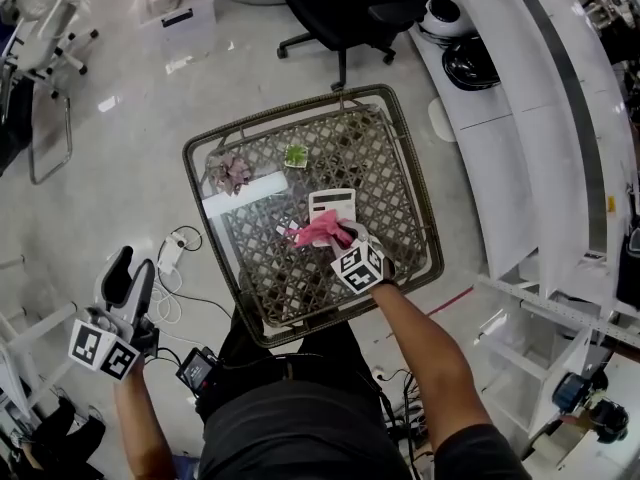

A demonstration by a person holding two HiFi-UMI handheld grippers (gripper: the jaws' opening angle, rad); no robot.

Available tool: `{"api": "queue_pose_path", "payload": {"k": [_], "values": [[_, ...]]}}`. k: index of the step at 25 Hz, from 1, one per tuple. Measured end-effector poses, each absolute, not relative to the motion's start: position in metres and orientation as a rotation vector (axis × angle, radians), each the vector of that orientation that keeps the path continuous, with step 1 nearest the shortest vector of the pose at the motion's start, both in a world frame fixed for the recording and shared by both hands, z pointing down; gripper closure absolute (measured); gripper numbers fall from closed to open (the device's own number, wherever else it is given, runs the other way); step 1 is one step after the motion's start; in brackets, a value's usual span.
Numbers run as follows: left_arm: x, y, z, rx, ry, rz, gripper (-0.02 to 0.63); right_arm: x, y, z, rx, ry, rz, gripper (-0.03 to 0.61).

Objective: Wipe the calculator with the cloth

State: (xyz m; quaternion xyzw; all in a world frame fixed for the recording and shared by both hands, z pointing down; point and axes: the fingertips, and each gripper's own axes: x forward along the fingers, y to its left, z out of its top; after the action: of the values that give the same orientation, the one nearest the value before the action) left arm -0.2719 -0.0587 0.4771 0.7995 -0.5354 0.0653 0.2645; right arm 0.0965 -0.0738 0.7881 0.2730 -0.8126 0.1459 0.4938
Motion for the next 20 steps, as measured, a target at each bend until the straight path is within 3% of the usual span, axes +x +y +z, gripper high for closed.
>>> {"api": "queue_pose_path", "payload": {"k": [11, 20], "values": [[-0.25, -0.067, 0.477, 2.181, -1.413, 0.196, 0.39, 0.158, -0.096, 0.788, 0.722, -1.834, 0.169, 0.488], [-0.236, -0.074, 0.475, 2.194, -1.388, 0.21, 0.39, 0.169, -0.099, 0.783, 1.041, -1.825, 0.444, 0.488]]}}
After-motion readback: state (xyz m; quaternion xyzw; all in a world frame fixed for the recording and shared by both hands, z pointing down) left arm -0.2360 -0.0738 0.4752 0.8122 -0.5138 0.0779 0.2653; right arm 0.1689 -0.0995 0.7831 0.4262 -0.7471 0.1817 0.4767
